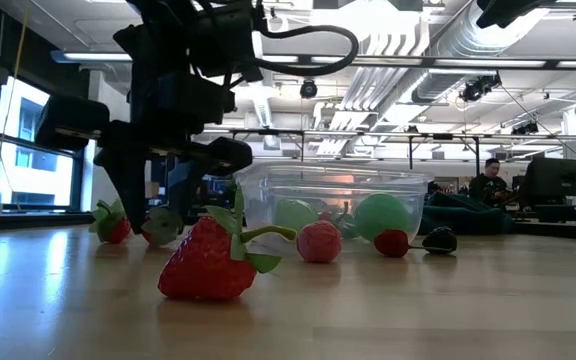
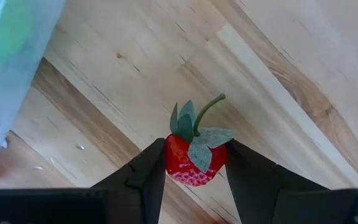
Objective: Pick and placing Produce into tupperware
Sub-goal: Put the red strawberry into the transparent container
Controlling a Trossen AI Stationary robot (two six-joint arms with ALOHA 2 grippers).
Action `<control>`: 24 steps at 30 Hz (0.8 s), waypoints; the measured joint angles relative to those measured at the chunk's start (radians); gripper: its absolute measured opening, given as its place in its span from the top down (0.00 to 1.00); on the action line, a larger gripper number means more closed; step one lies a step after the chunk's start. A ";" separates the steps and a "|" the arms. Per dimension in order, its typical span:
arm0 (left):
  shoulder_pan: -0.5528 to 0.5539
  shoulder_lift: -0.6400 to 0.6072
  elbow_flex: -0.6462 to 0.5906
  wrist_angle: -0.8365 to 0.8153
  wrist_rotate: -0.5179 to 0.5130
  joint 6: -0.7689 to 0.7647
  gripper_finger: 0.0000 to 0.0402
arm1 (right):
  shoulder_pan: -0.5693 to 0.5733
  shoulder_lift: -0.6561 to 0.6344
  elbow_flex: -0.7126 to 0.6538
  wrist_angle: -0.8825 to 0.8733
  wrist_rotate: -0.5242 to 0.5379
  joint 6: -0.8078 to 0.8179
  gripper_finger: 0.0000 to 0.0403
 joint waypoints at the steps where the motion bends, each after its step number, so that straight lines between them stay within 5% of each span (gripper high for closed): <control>1: 0.000 0.000 0.009 -0.011 0.000 0.000 0.64 | 0.000 0.000 0.000 0.000 0.000 0.000 0.92; 12: 0.000 0.000 0.234 -0.238 -0.008 0.015 0.64 | 0.000 0.000 0.000 0.000 0.000 0.000 0.92; 24: 0.001 -0.001 0.586 -0.316 -0.185 0.084 0.64 | 0.000 0.000 0.000 0.000 0.000 0.000 0.92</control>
